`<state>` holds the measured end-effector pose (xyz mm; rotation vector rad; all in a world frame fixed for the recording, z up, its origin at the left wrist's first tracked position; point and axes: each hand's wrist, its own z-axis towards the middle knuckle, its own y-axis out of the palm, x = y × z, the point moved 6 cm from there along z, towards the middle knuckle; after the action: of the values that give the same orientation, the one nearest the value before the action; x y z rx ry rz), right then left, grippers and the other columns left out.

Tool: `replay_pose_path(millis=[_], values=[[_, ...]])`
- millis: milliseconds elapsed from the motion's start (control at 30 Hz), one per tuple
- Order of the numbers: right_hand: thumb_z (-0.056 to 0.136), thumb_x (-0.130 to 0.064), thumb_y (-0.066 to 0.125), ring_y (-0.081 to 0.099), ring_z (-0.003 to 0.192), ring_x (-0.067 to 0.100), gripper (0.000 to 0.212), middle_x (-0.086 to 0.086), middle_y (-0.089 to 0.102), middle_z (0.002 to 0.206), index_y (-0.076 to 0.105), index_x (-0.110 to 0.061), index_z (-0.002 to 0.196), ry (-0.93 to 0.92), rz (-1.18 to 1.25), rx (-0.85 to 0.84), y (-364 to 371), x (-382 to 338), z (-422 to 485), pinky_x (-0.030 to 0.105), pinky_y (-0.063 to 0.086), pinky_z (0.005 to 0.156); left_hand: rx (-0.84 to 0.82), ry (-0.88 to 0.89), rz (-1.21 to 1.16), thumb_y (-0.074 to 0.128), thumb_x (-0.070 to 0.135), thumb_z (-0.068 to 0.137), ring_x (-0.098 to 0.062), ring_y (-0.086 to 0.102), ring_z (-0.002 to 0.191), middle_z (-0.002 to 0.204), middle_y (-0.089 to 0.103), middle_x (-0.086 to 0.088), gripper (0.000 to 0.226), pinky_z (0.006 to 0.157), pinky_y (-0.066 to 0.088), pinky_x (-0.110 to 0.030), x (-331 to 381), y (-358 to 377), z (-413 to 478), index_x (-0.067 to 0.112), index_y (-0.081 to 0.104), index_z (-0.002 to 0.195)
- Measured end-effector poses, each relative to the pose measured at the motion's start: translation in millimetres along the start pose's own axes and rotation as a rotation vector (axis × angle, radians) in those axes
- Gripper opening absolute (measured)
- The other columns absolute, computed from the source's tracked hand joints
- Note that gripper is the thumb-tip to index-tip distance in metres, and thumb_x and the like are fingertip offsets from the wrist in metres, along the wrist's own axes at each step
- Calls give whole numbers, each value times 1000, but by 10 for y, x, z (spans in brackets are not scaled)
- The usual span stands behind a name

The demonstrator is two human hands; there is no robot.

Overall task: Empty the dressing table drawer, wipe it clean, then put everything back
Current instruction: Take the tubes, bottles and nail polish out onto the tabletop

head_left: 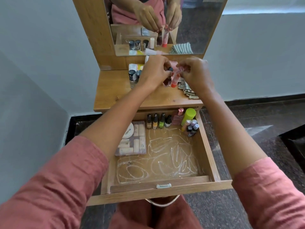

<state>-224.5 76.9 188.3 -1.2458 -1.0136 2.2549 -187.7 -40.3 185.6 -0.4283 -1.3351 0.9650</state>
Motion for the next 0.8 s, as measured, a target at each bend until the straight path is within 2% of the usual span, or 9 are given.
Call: replay_pose_path(millis=[100, 233, 300, 400, 567, 700, 800], values=[[79, 4, 58, 50, 83, 8, 26, 13, 68, 101, 68, -2, 103, 3, -24, -16, 117, 37, 131, 8, 32, 69, 13, 7, 39, 65, 12, 82, -18, 61, 92, 101, 68, -11, 20, 74, 45, -23, -44, 16, 100, 7, 69, 101], [79, 3, 59, 59, 91, 17, 25, 14, 67, 104, 68, -3, 102, 5, -24, -47, 267, 102, 227, 18, 41, 76, 30, -2, 95, 66, 12, 81, -19, 62, 97, 103, 69, -11, 22, 76, 44, -20, -136, 60, 175, 7, 69, 103], [79, 4, 59, 61, 93, 22, 25, 14, 66, 103, 68, -4, 101, -2, -29, -53, 313, 111, 242, 20, 43, 76, 31, -2, 116, 66, 11, 81, -20, 62, 99, 102, 70, -11, 22, 83, 48, -25, -170, 75, 195, 7, 69, 103], [80, 4, 59, 59, 91, 18, 26, 13, 66, 105, 68, -4, 102, -13, -33, -55, 352, 106, 257, 19, 42, 75, 6, -10, 134, 66, 11, 81, -22, 61, 101, 103, 70, -11, 24, 91, 50, -34, -201, 103, 207, 7, 69, 104], [80, 3, 58, 60, 90, 18, 26, 12, 66, 106, 68, -5, 103, -17, -17, -47, 360, 109, 279, 23, 48, 80, -7, -25, 200, 65, 17, 82, -24, 54, 113, 110, 67, -8, 26, 98, 42, -38, -250, 131, 227, 13, 68, 107], [80, 1, 60, 56, 86, 14, 27, 11, 66, 104, 66, -5, 105, -8, -12, -71, 380, 138, 262, 21, 46, 77, 7, -44, 241, 62, 19, 85, -25, 47, 118, 114, 65, -6, 25, 96, 35, -36, -267, 131, 225, 17, 67, 109], [79, 3, 60, 59, 86, 19, 31, 13, 66, 102, 64, -4, 109, -3, 5, -68, 374, 165, 238, 30, 51, 81, 16, -59, 238, 62, 17, 85, -23, 47, 118, 114, 65, -4, 26, 95, 34, -35, -261, 119, 220, 19, 66, 110]])
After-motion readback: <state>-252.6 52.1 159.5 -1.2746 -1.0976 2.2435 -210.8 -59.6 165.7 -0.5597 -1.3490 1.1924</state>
